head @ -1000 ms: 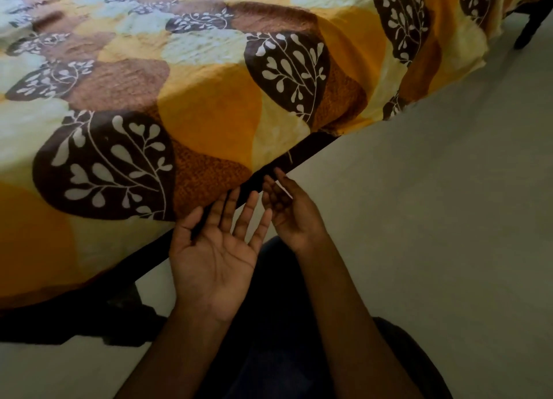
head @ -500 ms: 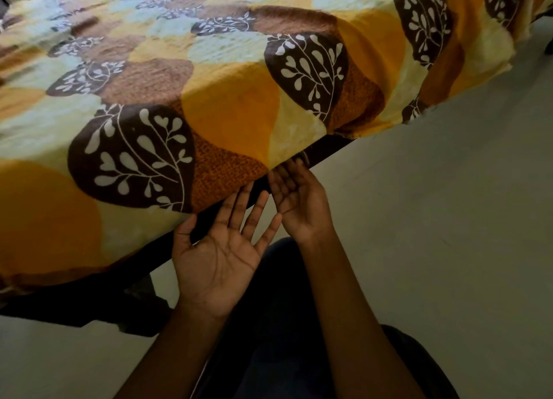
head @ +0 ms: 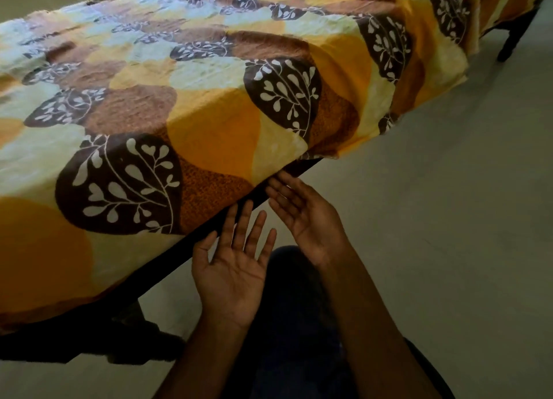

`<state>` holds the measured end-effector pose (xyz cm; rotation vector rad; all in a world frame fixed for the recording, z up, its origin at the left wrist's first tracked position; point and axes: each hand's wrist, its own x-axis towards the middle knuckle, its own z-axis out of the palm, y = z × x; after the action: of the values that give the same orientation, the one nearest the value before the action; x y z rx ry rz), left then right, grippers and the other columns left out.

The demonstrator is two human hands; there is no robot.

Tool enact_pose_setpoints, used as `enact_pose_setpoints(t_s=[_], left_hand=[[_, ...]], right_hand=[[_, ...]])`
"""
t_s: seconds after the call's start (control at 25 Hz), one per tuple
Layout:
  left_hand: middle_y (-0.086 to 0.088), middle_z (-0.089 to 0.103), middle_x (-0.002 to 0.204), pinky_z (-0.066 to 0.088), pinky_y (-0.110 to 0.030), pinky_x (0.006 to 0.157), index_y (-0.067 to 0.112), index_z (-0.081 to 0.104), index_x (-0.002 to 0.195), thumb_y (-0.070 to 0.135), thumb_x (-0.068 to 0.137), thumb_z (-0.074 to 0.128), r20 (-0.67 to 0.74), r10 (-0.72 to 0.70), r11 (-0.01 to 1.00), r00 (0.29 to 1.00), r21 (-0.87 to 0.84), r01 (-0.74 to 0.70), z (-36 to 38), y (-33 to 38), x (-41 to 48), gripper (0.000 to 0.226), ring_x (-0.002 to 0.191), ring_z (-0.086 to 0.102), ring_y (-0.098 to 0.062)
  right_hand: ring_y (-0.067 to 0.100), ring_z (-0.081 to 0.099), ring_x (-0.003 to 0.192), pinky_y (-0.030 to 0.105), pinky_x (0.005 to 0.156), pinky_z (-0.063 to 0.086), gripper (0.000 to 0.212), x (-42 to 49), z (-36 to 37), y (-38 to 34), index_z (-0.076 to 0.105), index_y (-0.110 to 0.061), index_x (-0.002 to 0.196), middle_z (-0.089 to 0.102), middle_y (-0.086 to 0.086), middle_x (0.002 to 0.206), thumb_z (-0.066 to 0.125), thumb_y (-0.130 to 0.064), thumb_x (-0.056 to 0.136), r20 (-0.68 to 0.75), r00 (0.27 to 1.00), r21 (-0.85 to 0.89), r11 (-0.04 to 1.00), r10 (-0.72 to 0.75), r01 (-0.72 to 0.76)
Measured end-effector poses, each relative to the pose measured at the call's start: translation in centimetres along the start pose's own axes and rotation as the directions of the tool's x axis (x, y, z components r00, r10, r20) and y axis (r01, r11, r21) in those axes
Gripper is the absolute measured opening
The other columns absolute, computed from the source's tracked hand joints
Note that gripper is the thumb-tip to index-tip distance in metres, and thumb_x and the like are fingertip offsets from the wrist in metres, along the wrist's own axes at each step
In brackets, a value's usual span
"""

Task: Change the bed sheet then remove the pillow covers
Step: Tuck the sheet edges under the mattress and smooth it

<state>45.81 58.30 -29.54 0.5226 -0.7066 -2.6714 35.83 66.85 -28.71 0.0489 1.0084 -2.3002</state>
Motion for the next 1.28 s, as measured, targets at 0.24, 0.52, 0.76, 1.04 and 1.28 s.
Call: enact_pose_setpoints(t_s=[0.24,0.52,0.76,1.04,1.28], left_hand=[[-0.002,0.061,0.122,0.047,-0.035,0.090,0.014,0.052,0.127,0.026,0.097,0.042,-0.086,-0.156,0.921,0.984,0.349,0.176,2.3,-1.8,2.4,0.034,0.111,0.058,-0.019],[-0.007,0.048,0.135,0.049,-0.034,0.079,0.013,0.048,0.130,0.023,0.093,0.051,0.003,-0.342,0.875,0.940,0.366,0.317,5.8,-3.7,8.4,0.039,0.112,0.051,-0.021],[-0.006,0.044,0.139,0.042,-0.038,0.088,0.017,0.038,0.140,0.020,0.087,0.058,-0.014,-0.297,0.873,0.955,0.402,0.277,10.0,-9.0,14.1,0.056,0.120,0.045,-0.022],[0.000,0.047,0.138,0.043,-0.036,0.091,0.022,0.042,0.136,0.022,0.089,0.058,-0.144,-0.085,0.935,0.986,0.331,0.128,15.5,-16.1,19.0,0.050,0.125,0.045,-0.021],[-0.004,0.052,0.130,0.046,-0.033,0.074,0.015,0.059,0.107,0.016,0.093,0.052,-0.413,-0.290,0.800,0.863,0.390,0.455,17.1,-16.4,17.7,0.016,0.097,0.056,-0.020]], right_hand=[[0.011,0.061,0.096,0.024,0.082,0.048,0.022,-3.5,-3.7,-2.7,0.063,-0.025,0.107,0.066,-0.002,0.108,0.044,-0.025,0.096,-0.194,0.965,-0.432,0.898,-0.176,0.077],[0.016,0.059,0.088,0.025,0.072,0.050,0.027,1.6,-6.1,-7.4,0.058,-0.013,0.118,0.059,0.007,0.108,0.053,-0.025,0.094,-0.367,0.911,-0.287,0.954,-0.191,0.084],[0.026,0.055,0.102,0.037,0.085,0.049,0.032,10.4,-9.7,-13.6,0.057,-0.017,0.101,0.056,0.009,0.101,0.062,-0.044,0.085,-0.401,0.903,0.096,0.973,-0.156,0.210],[0.012,0.055,0.075,0.025,0.063,0.038,0.010,12.0,-14.8,-17.4,0.063,-0.017,0.080,0.061,0.002,0.082,0.064,-0.025,0.086,-0.596,0.802,-0.044,0.999,-0.038,0.015],[0.013,0.061,0.089,0.028,0.076,0.048,0.010,7.8,-16.1,-20.7,0.064,-0.021,0.097,0.066,-0.001,0.099,0.056,-0.022,0.092,-0.498,0.864,-0.394,0.907,-0.072,-0.151]])
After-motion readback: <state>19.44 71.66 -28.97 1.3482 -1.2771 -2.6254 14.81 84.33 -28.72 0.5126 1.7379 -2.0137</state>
